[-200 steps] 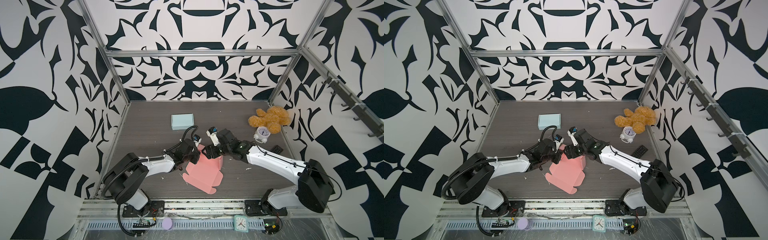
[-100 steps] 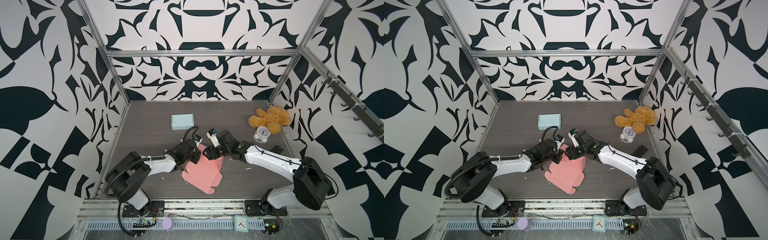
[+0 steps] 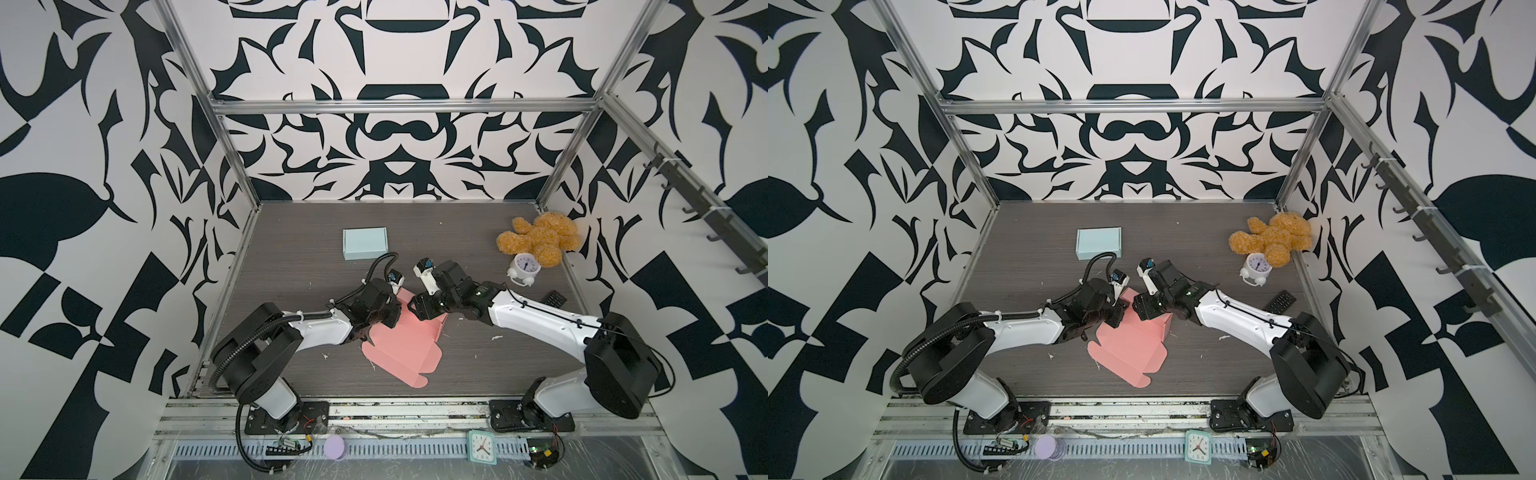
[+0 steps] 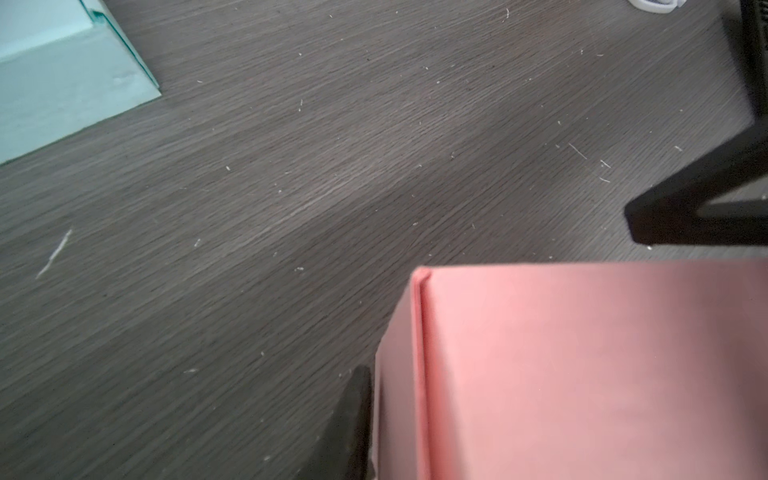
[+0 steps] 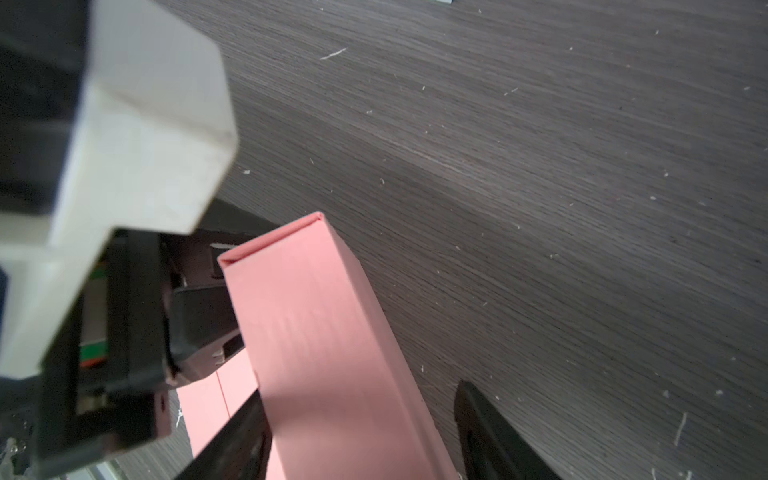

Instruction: Fold the paper box

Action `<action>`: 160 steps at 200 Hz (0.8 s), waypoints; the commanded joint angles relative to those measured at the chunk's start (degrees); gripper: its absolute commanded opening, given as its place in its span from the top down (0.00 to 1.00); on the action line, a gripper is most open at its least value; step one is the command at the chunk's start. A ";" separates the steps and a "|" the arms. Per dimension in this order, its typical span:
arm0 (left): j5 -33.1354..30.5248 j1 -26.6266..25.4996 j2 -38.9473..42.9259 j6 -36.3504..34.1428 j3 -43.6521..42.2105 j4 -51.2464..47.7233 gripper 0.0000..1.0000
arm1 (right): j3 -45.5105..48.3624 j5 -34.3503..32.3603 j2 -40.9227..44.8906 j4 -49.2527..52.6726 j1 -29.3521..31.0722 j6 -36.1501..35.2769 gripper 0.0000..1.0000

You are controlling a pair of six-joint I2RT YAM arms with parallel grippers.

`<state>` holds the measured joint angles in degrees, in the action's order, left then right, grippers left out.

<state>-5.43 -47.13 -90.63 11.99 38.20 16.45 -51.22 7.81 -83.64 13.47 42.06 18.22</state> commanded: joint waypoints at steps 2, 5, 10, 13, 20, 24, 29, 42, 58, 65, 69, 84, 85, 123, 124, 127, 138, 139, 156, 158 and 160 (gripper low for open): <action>-0.52 -0.57 0.49 0.45 -1.22 -0.09 0.72 | 0.09 -0.79 -0.31 -0.11 -0.51 -0.58 0.31; -0.61 -0.59 0.68 0.49 -1.38 -0.14 0.72 | 0.08 -0.80 -0.30 -0.16 -0.57 -0.49 0.31; -0.59 -0.66 0.99 0.50 -1.53 -0.16 0.71 | 0.18 -0.81 -0.33 -0.26 -0.62 -0.47 0.32; -0.70 -0.68 1.11 0.56 -1.70 -0.18 0.71 | 0.28 -0.79 -0.30 -0.40 -0.66 -0.50 0.32; -0.77 -0.74 1.63 0.69 -2.03 -0.30 0.69 | 0.40 -0.88 -0.32 -0.58 -0.82 -0.49 0.33; -0.78 -0.76 1.85 0.78 -2.12 -0.39 0.69 | 0.54 -0.87 -0.30 -0.72 -0.89 -0.50 0.34; -0.76 -0.77 2.13 0.92 -2.27 -0.53 0.67 | 0.74 -0.87 -0.30 -1.01 -1.01 -0.42 0.34; -0.77 -0.94 2.77 1.17 -2.61 -1.20 0.65 | 1.10 -0.42 -0.39 -1.73 -1.61 -0.17 0.36; -0.89 -1.36 3.64 1.28 -2.95 -2.40 0.63 | 1.52 0.65 -0.62 -2.55 -2.39 0.07 0.38; -1.13 -1.62 4.18 1.36 -3.25 -2.84 0.62 | 1.71 1.32 -0.73 -2.95 -2.91 0.27 0.39; -1.27 -1.78 4.52 1.52 -3.37 -3.07 0.61 | 1.81 1.57 -0.85 -3.18 -3.23 0.37 0.39; -1.77 -2.23 6.26 2.05 -4.13 -4.17 0.58 | 2.30 2.64 -0.92 -4.10 -4.11 0.81 0.40; -1.77 -2.29 6.39 2.15 -4.16 -4.29 0.58 | 2.37 2.68 -0.96 -4.17 -4.19 0.83 0.40; -1.71 -2.52 11.59 6.65 -3.50 -10.47 0.52 | 3.62 5.11 -0.74 -5.96 -6.35 1.80 0.42; -1.74 -2.52 11.78 6.87 -3.44 -10.78 0.52 | 3.60 5.20 -0.74 -6.03 -6.41 1.81 0.42; -1.98 -2.51 12.21 7.61 -3.02 -12.04 0.51 | 3.74 5.34 -0.74 -6.19 -6.57 1.91 0.43; -2.02 -2.51 13.85 11.14 -1.59 -16.82 0.50 | 4.03 6.00 -0.74 -6.56 -7.22 2.19 0.43; -2.08 -2.52 13.97 11.44 -1.39 -17.16 0.49 | 4.07 6.04 -0.74 -6.59 -7.28 2.27 0.43; -1.91 -2.52 15.51 15.60 0.89 -23.43 0.45 | 4.67 6.45 -0.74 -7.26 -8.26 2.52 0.44; -1.87 -2.52 15.69 15.96 1.17 -24.26 0.45 | 4.73 6.54 -0.74 -7.33 -8.34 2.59 0.44; -1.84 -2.52 15.78 16.47 1.42 -24.93 0.44 | 4.77 6.63 -0.74 -7.46 -8.54 2.65 0.44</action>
<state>-6.74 -49.52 -77.01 21.02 35.86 2.57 -47.09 12.49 -84.60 8.27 34.72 19.66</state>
